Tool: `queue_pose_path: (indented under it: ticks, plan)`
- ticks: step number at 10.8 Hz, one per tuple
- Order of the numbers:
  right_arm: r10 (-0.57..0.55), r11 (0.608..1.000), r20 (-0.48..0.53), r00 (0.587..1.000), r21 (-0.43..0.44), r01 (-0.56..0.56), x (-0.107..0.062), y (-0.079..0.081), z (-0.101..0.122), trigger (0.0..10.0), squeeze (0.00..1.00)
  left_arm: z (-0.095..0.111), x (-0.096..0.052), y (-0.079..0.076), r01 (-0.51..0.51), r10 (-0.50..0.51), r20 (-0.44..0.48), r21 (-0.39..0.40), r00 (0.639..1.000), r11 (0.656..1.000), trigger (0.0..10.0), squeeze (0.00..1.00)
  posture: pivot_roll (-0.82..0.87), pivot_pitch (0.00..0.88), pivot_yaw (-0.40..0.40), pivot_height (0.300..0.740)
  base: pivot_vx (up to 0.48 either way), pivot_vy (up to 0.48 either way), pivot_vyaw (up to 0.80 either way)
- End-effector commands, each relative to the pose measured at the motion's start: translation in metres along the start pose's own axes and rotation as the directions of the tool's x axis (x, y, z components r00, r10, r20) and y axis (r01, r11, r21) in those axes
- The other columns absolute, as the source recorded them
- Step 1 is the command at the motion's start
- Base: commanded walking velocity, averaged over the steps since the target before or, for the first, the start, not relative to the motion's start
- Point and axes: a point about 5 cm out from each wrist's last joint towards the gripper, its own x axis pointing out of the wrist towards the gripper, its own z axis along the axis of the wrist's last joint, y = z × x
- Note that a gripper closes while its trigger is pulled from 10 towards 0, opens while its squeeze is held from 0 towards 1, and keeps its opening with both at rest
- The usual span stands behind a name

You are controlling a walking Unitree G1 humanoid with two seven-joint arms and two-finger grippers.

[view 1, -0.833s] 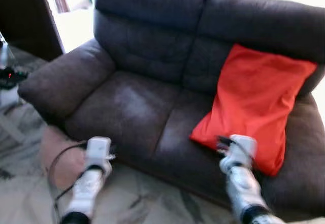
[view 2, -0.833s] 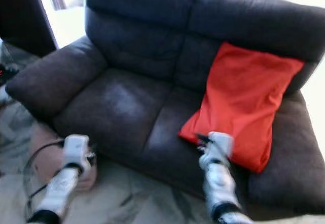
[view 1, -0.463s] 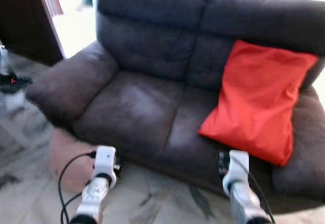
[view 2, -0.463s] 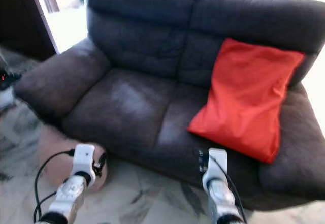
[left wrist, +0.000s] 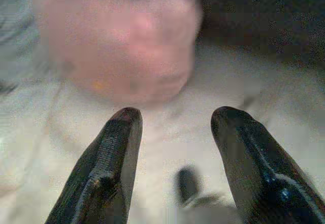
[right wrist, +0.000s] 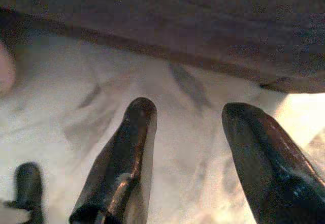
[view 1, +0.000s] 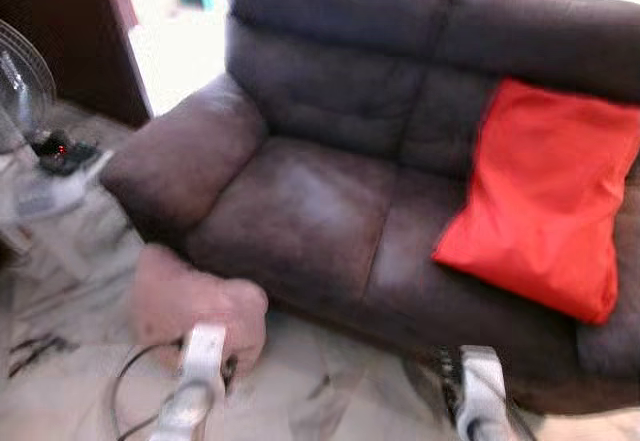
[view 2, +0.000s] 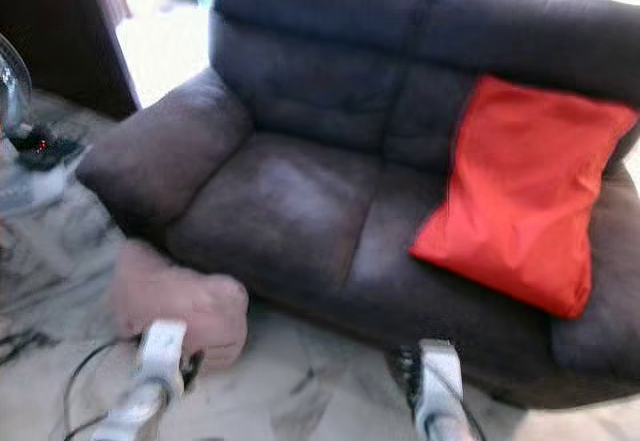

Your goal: Move the pillow to the sofa from floor

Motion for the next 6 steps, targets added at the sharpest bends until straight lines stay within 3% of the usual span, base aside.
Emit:
queue_pose_path:
  ticks: [1, 3, 6]
  plan:
    - [-0.008, 1.0, -0.012, 1.0, -0.019, 0.008, 0.0, -0.003, -0.002, 10.0, 0.0, -0.008, -0.002, -0.004, 0.003, -0.002, -0.038, 0.018, 0.999, 1.0, 10.0, 0.0, 0.1, 0.022, -0.078, 0.74, 0.0, 0.36, 0.0]
    - [0.0, 1.0, -0.043, 0.999, -0.011, 0.0, -0.002, 0.001, -0.01, 10.0, 0.0, -0.026, -0.008, 0.0, -0.008, 0.012, -0.099, 0.037, 0.995, 0.999, 10.0, 0.0, 0.09, 0.006, -0.073, 0.74, 0.0, 0.358, 0.0]
    - [0.012, 1.0, -0.041, 0.999, -0.015, -0.013, -0.001, 0.01, -0.007, 10.0, 0.0, -0.03, -0.01, 0.005, -0.011, 0.016, -0.122, 0.037, 0.992, 0.999, 10.0, 0.0, 0.09, 0.0, -0.069, 0.74, 0.0, 0.359, 0.0]
